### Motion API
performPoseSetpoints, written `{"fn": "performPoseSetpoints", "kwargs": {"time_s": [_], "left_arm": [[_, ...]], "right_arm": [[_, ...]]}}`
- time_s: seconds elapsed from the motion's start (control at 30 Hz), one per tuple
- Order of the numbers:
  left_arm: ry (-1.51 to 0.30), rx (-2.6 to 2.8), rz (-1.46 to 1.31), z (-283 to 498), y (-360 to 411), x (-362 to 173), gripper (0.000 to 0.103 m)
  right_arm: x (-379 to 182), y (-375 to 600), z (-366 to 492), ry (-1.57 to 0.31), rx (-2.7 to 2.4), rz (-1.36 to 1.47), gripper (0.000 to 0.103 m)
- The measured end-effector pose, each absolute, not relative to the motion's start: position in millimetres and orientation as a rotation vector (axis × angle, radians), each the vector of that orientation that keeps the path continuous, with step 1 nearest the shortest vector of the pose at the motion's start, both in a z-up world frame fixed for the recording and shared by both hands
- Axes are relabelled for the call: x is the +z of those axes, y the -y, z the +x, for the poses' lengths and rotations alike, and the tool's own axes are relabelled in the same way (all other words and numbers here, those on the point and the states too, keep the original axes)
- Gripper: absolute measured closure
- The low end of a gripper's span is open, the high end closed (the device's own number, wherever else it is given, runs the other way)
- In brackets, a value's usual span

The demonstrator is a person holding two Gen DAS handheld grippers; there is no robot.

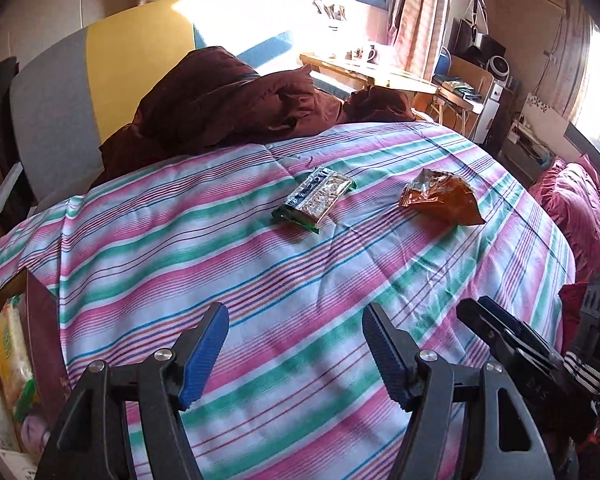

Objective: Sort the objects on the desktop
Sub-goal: 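Move both open tools back toward the remaining items on the table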

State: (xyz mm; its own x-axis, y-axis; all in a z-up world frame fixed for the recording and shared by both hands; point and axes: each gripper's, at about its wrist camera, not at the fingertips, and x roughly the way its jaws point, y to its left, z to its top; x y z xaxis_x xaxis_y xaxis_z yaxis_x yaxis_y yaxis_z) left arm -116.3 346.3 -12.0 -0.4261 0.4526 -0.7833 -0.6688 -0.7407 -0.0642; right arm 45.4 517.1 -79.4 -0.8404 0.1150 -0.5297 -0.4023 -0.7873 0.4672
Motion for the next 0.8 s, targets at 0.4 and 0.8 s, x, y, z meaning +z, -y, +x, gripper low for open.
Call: {"fn": "performPoseSetpoints", "kwargs": {"time_s": [0.4,0.8], "left_arm": [[-0.404,2.179,-1.116,-174.7,-412.8,-43.8,0.032],[-0.566,2.067,-0.977,-198.0,-463.5,-58.2,0.026]], "right_arm": [[-87.1,-524.9,48.8,-0.975,2.669,-0.664,0.030],[-89.3,-527.3,46.4,-1.007,2.702,-0.655,0.027]]}}
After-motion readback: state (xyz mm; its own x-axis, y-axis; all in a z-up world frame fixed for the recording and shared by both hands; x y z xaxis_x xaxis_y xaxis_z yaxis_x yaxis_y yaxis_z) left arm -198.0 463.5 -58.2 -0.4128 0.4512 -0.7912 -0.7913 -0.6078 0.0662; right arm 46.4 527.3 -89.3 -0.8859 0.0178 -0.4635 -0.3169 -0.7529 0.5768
